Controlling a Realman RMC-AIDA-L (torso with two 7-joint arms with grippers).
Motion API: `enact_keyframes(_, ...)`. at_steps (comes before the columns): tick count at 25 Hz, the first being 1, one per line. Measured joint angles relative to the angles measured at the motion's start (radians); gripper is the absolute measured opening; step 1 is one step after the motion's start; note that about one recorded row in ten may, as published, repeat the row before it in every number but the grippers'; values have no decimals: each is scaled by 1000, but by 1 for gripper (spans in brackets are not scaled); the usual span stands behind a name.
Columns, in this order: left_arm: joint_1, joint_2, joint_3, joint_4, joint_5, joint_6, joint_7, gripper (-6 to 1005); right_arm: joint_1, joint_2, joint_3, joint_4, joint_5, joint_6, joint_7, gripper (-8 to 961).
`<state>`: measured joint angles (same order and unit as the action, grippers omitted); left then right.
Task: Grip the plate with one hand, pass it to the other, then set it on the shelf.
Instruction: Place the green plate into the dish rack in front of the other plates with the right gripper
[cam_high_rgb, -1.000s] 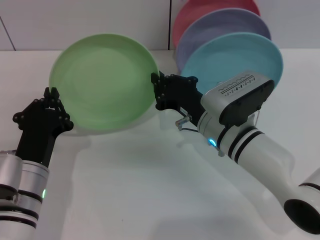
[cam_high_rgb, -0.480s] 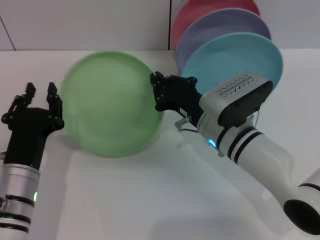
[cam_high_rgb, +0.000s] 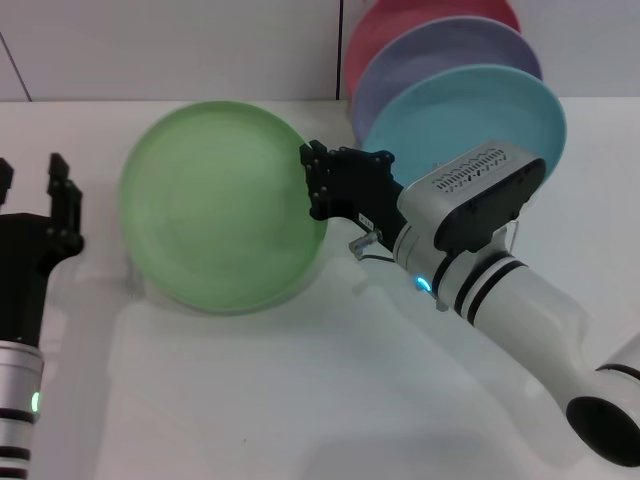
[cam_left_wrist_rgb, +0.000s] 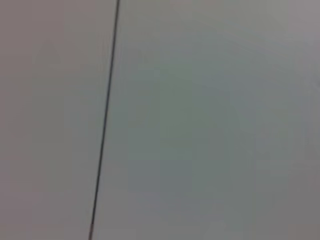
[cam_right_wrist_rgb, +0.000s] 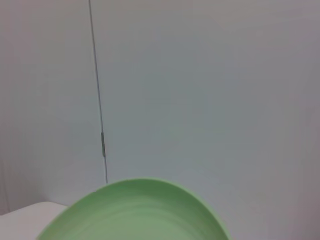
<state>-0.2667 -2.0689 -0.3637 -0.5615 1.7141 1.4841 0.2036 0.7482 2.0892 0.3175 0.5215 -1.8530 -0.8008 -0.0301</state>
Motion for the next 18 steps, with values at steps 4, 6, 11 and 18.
enact_keyframes(4, -3, 2, -5, 42, 0, 18, -68, 526, 1, 0, 0, -6, -2, -15, -16, 32)
enact_keyframes(6, -9, 2, -14, 74, 0, 24, -110, 526, -3, 0, 0, -6, -2, -41, -53, 32)
enact_keyframes(11, -23, 3, -48, 129, -1, 31, -177, 525, -24, -2, -9, -4, -23, -133, -117, 32)
enact_keyframes(18, -38, 5, -55, 161, -1, 58, -187, 524, -89, -3, -4, -38, -119, -366, -137, 31)
